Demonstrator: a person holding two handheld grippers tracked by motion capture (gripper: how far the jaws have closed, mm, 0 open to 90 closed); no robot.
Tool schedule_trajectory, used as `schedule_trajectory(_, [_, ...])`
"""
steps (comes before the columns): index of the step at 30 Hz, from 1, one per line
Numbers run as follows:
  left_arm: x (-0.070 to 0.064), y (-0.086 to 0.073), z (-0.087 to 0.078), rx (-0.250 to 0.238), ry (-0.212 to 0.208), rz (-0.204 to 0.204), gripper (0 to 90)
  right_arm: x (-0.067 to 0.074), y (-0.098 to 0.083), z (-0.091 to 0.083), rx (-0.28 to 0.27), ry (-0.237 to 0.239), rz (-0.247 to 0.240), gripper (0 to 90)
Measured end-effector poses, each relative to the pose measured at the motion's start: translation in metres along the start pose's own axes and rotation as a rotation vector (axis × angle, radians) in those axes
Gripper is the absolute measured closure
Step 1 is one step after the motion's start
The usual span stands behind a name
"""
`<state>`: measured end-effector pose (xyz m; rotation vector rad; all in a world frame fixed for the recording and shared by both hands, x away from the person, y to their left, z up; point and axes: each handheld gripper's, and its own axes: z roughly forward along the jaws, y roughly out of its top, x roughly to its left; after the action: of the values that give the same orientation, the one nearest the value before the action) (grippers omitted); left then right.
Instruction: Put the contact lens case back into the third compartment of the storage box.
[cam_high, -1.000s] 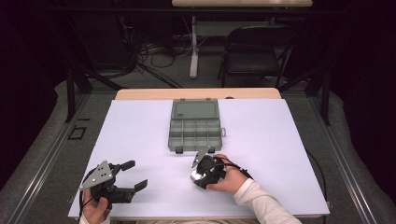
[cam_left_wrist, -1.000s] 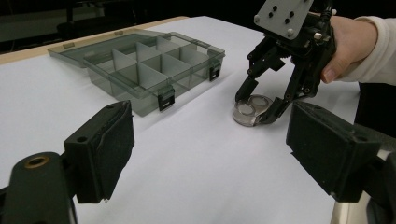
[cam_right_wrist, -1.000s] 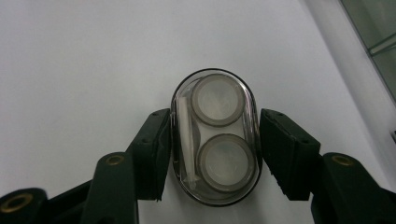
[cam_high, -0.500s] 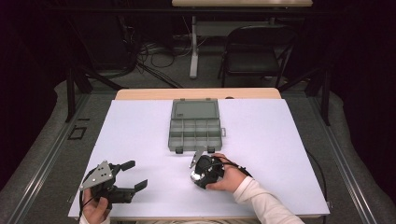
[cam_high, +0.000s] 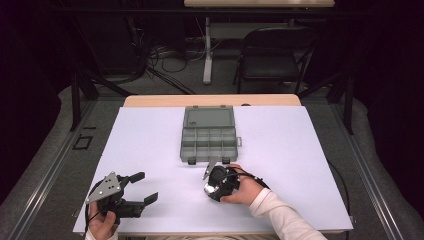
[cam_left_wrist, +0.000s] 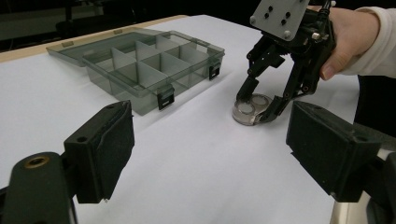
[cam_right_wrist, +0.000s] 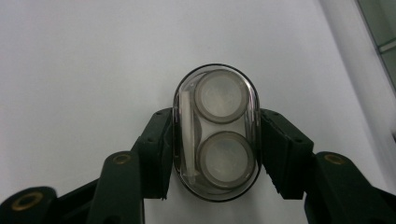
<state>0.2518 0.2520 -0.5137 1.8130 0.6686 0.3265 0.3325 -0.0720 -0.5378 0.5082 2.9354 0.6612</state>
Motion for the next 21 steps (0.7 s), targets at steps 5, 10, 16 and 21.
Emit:
schedule_trajectory(5, [0.0001, 0.0000, 0.0000, 0.000, 0.001, -0.001, 15.9, 0.0001, -0.0002, -0.0003, 0.000, 0.001, 0.001, 48.7])
schedule_trajectory(10, [0.0002, 0.0000, 0.0000, 0.003, -0.002, -0.001, 15.9, 0.0001, -0.0002, -0.0007, 0.005, 0.003, -0.009, 48.7])
schedule_trajectory(16, [0.0003, 0.0000, 0.0001, 0.004, 0.003, -0.002, 15.9, -0.0003, 0.0005, -0.0045, -0.002, 0.000, 0.002, 48.7])
schedule_trajectory(21, [0.0006, 0.0000, 0.0000, 0.005, 0.000, -0.003, 15.9, -0.0027, 0.0008, -0.0086, -0.011, -0.013, 0.013, 48.7])
